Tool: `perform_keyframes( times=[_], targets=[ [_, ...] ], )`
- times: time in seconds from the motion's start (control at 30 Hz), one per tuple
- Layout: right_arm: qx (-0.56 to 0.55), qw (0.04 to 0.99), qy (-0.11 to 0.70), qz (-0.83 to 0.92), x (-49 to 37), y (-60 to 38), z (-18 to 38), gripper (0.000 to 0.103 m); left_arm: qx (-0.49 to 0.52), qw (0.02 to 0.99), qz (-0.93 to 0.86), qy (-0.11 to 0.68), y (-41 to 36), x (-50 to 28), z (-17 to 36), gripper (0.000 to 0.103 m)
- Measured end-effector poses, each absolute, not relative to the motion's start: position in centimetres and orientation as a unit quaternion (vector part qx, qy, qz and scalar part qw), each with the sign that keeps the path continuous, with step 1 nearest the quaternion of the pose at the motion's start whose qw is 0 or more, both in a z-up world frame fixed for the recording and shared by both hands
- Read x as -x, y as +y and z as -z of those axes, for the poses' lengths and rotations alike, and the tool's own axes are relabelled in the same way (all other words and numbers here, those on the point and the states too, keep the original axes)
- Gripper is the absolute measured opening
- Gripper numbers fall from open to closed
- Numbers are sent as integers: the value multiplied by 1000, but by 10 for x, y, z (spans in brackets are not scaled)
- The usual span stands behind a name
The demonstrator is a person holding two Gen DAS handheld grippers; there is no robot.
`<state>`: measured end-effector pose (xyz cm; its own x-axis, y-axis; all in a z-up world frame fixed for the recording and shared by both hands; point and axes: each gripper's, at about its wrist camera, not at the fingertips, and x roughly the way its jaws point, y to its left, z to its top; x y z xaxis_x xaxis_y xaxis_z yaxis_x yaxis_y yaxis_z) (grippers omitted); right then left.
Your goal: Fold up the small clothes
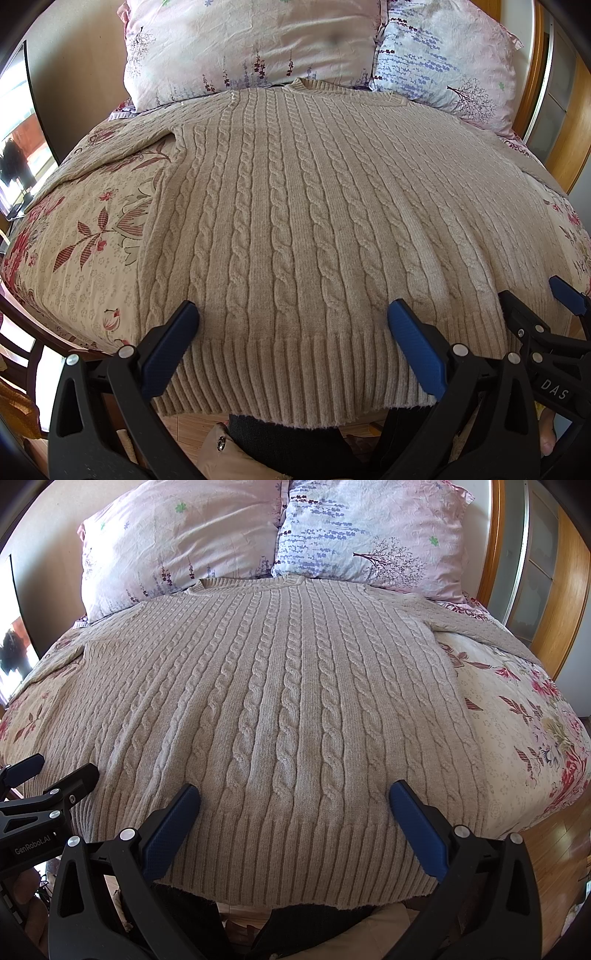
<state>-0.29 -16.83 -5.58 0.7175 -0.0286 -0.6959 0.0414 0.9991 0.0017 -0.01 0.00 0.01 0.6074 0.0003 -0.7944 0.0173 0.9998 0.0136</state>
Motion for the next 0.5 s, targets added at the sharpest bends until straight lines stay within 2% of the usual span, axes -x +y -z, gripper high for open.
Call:
perform_keyframes(
  times=[0.5],
  targets=[
    [-2, 920, 392, 10, 0, -170, 56, 102, -14, 890, 8, 455, -3, -6, 1, 101]
  ],
)
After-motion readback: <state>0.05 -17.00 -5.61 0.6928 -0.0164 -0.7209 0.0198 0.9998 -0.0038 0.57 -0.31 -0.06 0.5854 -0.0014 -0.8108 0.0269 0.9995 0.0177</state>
